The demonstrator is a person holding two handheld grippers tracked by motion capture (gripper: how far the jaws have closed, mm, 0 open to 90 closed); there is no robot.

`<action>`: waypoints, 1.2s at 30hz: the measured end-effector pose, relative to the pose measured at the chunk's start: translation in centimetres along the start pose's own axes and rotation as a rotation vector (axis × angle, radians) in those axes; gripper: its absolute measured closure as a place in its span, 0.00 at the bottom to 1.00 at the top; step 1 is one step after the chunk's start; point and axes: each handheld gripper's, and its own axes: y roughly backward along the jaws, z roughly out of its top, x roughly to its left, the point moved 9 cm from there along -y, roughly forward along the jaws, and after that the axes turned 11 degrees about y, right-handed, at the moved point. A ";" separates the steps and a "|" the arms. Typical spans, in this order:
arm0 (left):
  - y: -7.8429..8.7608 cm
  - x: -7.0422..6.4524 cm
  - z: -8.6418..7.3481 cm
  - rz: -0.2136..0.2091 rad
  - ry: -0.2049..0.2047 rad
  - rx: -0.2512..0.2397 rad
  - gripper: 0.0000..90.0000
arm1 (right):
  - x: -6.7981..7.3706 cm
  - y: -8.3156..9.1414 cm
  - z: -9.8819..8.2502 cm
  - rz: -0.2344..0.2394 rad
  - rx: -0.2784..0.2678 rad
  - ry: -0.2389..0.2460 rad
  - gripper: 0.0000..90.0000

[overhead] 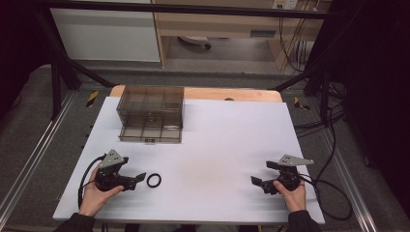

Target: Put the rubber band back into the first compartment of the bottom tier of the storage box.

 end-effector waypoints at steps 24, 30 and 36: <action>-1.9 -3.0 -0.3 0.006 -0.032 0.073 0.11 | -0.1 0.0 0.0 -0.010 0.004 0.005 0.01; -2.0 -3.2 -0.5 0.023 -0.025 0.089 0.15 | 0.0 -0.1 -0.1 -0.007 0.008 0.005 0.01; -2.0 -3.3 -0.7 0.047 -0.019 0.093 0.24 | -0.1 -0.1 -0.1 -0.007 0.011 0.011 0.01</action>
